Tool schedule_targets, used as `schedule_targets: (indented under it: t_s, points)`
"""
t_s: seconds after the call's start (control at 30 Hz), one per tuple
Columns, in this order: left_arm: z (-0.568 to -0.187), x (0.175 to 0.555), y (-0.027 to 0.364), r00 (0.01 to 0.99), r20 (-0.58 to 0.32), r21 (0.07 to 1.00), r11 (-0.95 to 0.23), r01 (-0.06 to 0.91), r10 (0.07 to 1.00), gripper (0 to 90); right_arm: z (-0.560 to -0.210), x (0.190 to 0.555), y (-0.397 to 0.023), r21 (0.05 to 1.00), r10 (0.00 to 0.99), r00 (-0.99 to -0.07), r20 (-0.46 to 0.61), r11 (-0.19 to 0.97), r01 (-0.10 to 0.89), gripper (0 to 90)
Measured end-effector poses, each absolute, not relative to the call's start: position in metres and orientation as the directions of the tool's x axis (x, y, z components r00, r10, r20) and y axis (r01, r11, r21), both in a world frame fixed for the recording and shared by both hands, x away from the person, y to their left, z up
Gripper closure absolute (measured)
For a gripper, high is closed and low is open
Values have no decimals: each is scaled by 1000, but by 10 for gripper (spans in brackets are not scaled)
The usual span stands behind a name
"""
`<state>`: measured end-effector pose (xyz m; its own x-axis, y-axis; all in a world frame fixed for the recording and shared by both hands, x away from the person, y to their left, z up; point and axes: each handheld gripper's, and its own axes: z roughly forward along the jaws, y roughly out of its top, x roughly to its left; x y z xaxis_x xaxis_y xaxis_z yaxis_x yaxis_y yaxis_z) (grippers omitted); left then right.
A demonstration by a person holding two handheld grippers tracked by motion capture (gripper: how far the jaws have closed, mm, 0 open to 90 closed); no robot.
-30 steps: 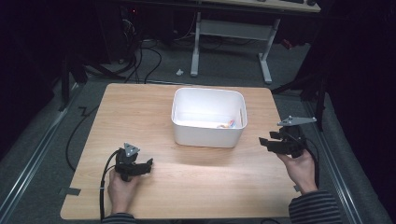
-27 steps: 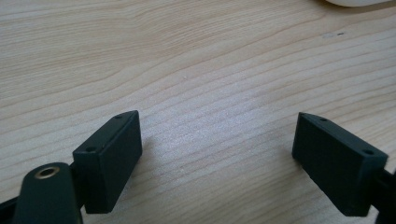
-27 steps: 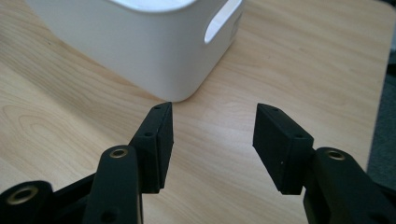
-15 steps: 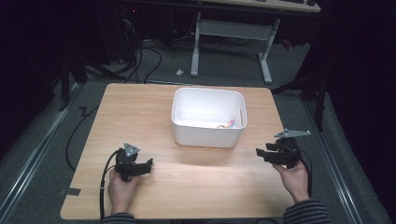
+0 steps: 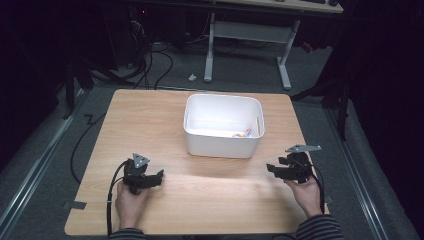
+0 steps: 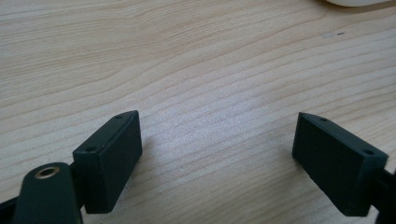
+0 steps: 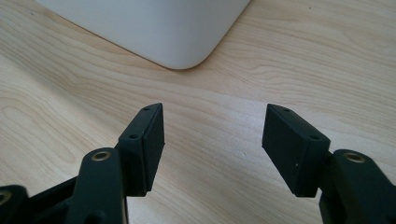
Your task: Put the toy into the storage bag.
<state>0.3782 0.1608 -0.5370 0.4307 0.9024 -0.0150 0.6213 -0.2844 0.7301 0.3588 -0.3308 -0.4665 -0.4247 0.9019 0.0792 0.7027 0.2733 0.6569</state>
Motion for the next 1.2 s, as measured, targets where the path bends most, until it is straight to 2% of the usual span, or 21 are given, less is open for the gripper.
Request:
schedule_targets:
  t_s: [0.5, 0.8, 0.87, 0.93, 1.1, 1.2]
  points:
    - [-537, 378, 161, 431, -15, 730, -284, 621, 902, 163, -501, 367, -326, 666, 923, -378, 72, 238, 707, 355]
    - [-537, 378, 161, 431, -15, 730, -284, 621, 902, 163, -522, 367, -321, 692, 931, -363, 49, 230, 684, 338]
    - [-537, 378, 161, 431, -15, 730, -284, 621, 902, 163, -529, 364, -320, 718, 931, -364, 19, 241, 653, 325]
    - [-537, 378, 161, 431, -15, 730, -285, 621, 902, 163, -531, 362, -317, 722, 930, -367, -20, 268, 638, 317]
    - [-537, 378, 161, 431, -15, 730, -285, 621, 902, 162, -531, 362, -316, 721, 931, -363, -16, 263, 641, 306]
    - [-537, 378, 161, 432, -15, 730, -285, 621, 902, 163, -531, 362, -316, 717, 936, -351, -15, 255, 649, 264]
